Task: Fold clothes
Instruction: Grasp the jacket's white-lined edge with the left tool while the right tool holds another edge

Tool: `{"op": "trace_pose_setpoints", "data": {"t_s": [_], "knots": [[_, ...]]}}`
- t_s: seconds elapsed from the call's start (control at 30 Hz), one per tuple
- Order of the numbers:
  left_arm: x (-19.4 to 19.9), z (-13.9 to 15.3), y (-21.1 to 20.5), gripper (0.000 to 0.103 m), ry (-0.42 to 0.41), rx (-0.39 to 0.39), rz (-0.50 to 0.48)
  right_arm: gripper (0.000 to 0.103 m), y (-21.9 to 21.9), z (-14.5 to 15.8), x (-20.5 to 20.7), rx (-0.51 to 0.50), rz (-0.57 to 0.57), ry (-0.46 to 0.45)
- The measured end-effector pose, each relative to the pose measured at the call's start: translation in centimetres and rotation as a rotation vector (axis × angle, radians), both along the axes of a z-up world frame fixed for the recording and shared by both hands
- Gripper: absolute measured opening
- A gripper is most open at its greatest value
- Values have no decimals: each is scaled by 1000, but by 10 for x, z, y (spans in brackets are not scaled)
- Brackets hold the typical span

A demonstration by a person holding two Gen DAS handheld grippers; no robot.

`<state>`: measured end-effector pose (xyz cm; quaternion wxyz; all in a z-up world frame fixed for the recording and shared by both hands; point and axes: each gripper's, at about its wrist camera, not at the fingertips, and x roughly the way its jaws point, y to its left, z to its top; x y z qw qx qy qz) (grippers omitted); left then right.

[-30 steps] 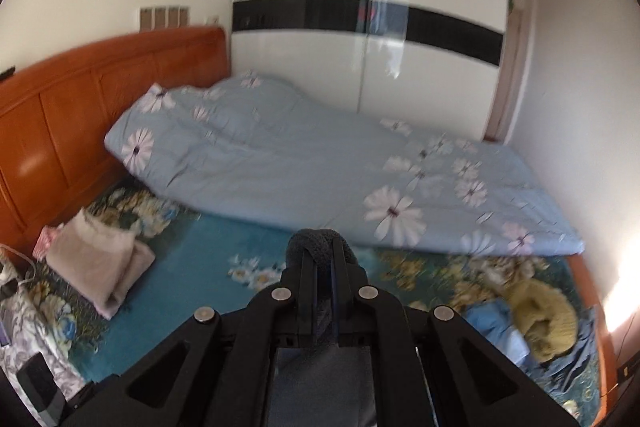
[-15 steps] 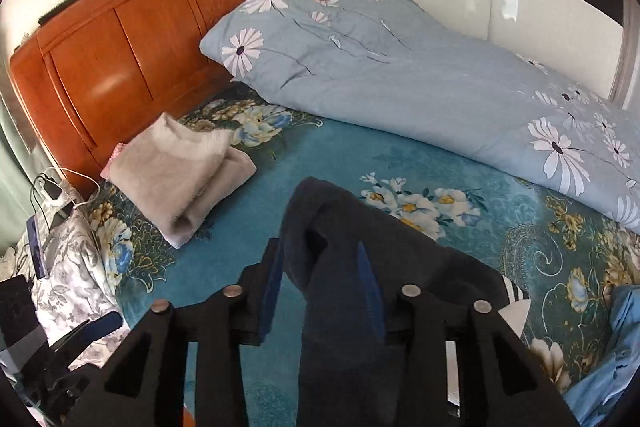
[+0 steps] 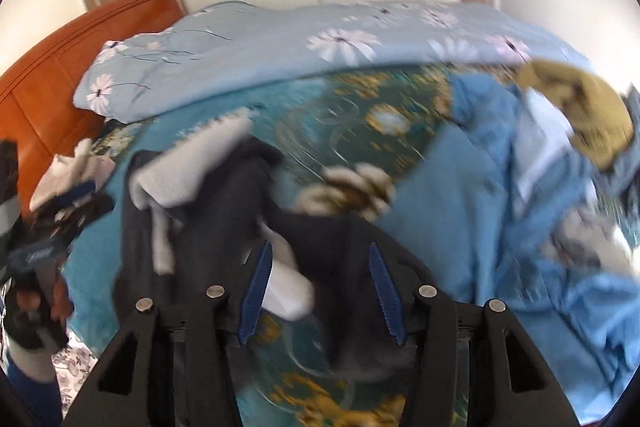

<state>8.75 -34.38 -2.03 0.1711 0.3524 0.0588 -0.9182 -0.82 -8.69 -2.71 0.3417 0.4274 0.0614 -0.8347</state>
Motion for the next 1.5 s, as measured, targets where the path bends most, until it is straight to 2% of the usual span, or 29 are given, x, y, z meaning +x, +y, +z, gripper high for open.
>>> {"op": "trace_pose_setpoints", "data": {"t_s": [0.03, 0.07, 0.13, 0.2, 0.23, 0.27, 0.33, 0.43, 0.47, 0.57, 0.67, 0.73, 0.77, 0.8, 0.83, 0.87, 0.97, 1.07, 1.17, 1.23, 1.27, 1.3, 1.4, 1.5], "knots": [[-13, -6, 3, 99, -27, -45, -1, 52, 13, -6, -1, -5, -13, -6], [-21, -9, 3, 94, -43, -57, 1, 52, 24, -11, 0, -10, -20, -12], [-26, -9, -5, 68, -35, -13, 15, 52, 40, -21, -1, -25, -28, -25], [-29, -6, -10, 17, -30, 7, 53, 52, 49, -29, -2, -50, -34, -48], [-29, -5, -12, 8, -25, 2, 71, 52, 52, -31, -3, -66, -39, -62], [-26, -2, -14, 3, -13, 0, 84, 52, 54, -34, -4, -84, -43, -73], [-12, 9, -22, 3, 38, 25, 102, 52, 56, -37, -4, -118, -50, -87], [23, 37, -39, 0, 127, -26, 186, 52, 54, -36, 1, -149, -39, -81], [34, 46, -46, 0, 149, -16, 197, 52, 52, -35, 3, -151, -32, -78], [59, 62, -66, 1, 203, 92, 189, 52, 46, -32, 8, -157, -30, -71], [60, 57, -61, 2, 177, 146, 129, 52, 41, -31, 11, -193, -35, -90], [51, 47, -49, 11, 137, 130, 87, 52, 38, -31, 15, -209, -35, -102], [45, 41, -41, 31, 111, 118, 68, 52, 38, -30, 17, -202, -32, -99], [38, 33, -34, 56, 85, 107, 49, 52, 39, -30, 20, -194, -29, -93], [31, 25, -26, 63, 61, 97, 31, 52, 39, -29, 23, -185, -26, -88], [24, 17, -19, 65, 38, 86, 13, 52, 39, -28, 25, -176, -24, -83], [4, -4, -5, 65, -23, 48, -20, 52, 45, -29, 31, -167, -28, -73], [-17, -20, -6, 65, -78, -19, 28, 52, 53, -33, 30, -181, -45, -86], [-32, -29, -15, 64, -97, -15, 64, 52, 57, -39, 27, -187, -49, -97], [-34, -27, -17, 46, -69, -19, 75, 52, 58, -40, 26, -187, -46, -89], [-33, -24, -19, 20, -49, -4, 84, 52, 58, -41, 26, -188, -44, -83], [-32, -21, -22, 10, -30, 10, 93, 52, 58, -43, 26, -190, -42, -83], [-26, -9, -30, 9, 37, 54, 121, 53, 57, -47, 23, -195, -33, -92], [2, 21, -49, 8, 146, 103, 159, 53, 55, -51, 23, -186, -17, -108]]}}
